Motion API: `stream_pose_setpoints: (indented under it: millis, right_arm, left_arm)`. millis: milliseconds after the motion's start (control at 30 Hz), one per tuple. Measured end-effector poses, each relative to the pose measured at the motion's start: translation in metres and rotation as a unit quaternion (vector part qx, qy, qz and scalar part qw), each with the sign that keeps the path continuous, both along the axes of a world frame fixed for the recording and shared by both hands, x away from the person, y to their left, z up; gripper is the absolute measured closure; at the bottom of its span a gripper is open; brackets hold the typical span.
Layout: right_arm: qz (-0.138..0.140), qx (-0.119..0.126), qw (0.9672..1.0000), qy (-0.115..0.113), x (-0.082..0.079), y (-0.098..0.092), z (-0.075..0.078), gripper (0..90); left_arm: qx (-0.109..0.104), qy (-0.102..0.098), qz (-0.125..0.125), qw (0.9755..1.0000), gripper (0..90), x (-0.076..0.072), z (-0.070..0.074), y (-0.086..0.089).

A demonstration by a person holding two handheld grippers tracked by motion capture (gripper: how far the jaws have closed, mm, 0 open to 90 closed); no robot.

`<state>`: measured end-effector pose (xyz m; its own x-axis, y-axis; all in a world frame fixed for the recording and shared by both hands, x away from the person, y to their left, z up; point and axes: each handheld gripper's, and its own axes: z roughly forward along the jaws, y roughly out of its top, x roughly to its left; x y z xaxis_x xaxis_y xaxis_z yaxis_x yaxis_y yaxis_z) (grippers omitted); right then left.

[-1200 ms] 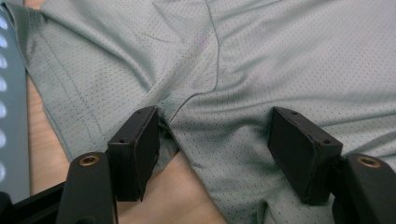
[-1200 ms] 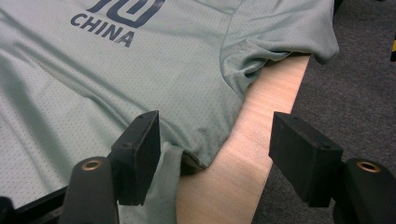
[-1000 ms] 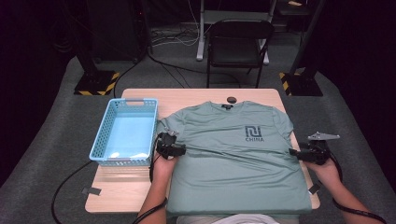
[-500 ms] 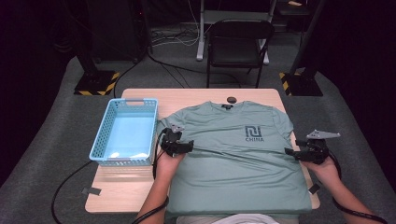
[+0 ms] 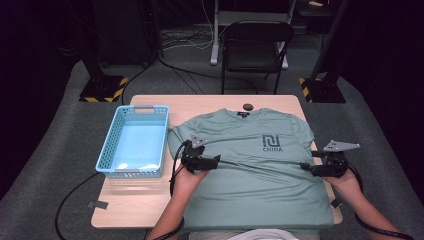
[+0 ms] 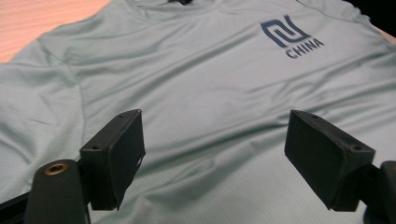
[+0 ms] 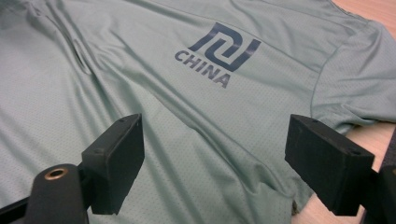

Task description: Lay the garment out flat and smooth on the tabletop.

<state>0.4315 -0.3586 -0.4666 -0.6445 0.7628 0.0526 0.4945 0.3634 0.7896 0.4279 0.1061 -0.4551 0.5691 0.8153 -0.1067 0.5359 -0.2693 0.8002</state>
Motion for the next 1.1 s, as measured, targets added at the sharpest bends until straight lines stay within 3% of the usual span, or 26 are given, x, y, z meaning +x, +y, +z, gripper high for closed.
stream_pose_setpoints:
  millis: [267, 500, 833, 1100]
  right_arm:
    - [0.017, -0.005, 0.9998, 0.004, -0.002, 0.011, -0.001, 17.8]
    - [0.018, -0.017, 0.9997, 0.008, -0.003, 0.015, -0.012, 18.2]
    - [0.037, -0.056, 0.9976, 0.018, -0.003, 0.024, -0.032, 19.5]
    - [0.041, -0.052, 0.9976, 0.021, -0.003, 0.026, -0.035, 19.6]
  left_arm:
    - [0.006, -0.003, -0.025, 0.9997, 15.9, -0.008, -0.012, -0.009]
    - [0.044, 0.016, -0.045, 0.9979, 16.1, -0.011, -0.03, -0.015]
    - [0.06, 0.035, -0.058, 0.9959, 17.0, -0.012, -0.045, -0.024]
    - [0.069, 0.039, -0.074, 0.9941, 16.5, -0.013, -0.049, -0.032]
